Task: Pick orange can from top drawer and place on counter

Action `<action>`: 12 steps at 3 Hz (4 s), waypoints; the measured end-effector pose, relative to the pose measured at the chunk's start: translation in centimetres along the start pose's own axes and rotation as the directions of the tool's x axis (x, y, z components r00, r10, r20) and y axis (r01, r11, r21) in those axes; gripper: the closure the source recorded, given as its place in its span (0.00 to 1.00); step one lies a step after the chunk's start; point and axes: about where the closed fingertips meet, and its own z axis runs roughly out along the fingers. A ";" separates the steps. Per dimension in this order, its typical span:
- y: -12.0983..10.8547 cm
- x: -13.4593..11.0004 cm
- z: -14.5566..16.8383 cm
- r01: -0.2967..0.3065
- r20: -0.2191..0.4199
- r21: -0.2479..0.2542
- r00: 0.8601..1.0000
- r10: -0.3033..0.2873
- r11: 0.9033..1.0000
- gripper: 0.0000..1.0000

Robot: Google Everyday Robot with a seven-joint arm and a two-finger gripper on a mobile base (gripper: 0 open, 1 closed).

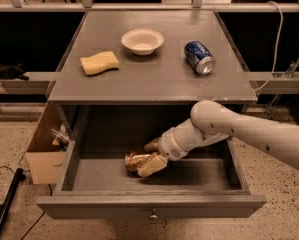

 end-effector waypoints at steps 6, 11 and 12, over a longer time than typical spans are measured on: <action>-0.6 -2.0 -2.6 0.021 -0.015 0.005 1.000 -0.021 1.000 1.00; 5.1 -3.7 -12.8 0.064 -0.042 0.019 0.997 -0.063 0.998 1.00; 5.1 -3.7 -12.8 0.064 -0.042 0.019 0.997 -0.063 0.998 1.00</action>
Offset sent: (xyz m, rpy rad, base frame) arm 0.0000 0.0000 0.0000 0.0000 0.0000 0.0001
